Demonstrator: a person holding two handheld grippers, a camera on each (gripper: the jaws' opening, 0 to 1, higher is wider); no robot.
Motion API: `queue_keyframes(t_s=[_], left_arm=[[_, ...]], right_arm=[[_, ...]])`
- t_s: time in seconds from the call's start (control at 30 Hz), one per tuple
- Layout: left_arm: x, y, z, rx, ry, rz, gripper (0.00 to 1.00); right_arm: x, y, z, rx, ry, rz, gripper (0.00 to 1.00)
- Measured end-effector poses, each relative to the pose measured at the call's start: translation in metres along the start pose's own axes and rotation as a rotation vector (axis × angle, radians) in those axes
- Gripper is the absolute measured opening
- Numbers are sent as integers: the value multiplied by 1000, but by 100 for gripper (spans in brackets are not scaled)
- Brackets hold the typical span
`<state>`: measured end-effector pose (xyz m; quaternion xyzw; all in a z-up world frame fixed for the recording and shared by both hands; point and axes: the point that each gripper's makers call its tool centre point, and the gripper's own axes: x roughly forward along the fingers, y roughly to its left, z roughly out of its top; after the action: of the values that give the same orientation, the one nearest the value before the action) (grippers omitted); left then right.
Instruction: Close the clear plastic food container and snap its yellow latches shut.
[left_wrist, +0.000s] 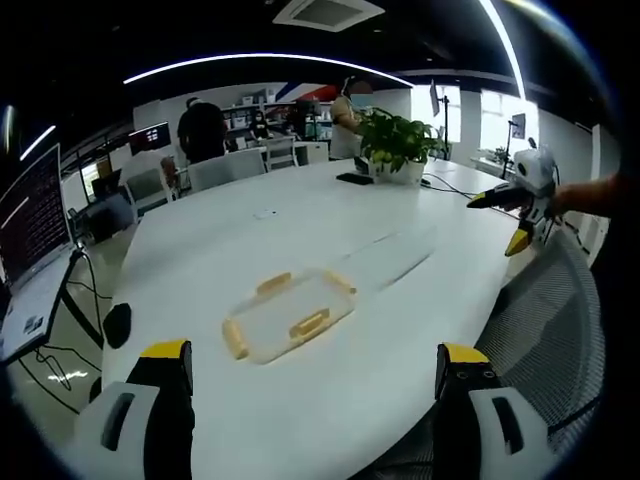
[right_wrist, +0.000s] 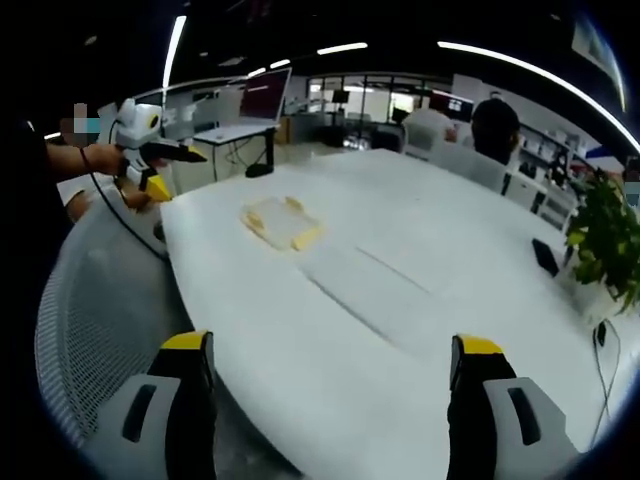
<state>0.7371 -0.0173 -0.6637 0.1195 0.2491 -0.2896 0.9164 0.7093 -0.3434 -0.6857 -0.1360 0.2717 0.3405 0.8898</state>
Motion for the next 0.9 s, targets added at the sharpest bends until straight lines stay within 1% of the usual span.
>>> queue_keyframes(t_s=[0.37, 0.6, 0.9], left_arm=[[-2, 11, 0, 13, 12, -2, 99], [-2, 14, 7, 31, 19, -4, 99], [2, 19, 12, 47, 25, -15, 98]], right_arm=[[5, -1, 8, -31, 16, 35, 94], [11, -3, 17, -48, 15, 61, 93], [21, -2, 25, -82, 38, 113, 92]])
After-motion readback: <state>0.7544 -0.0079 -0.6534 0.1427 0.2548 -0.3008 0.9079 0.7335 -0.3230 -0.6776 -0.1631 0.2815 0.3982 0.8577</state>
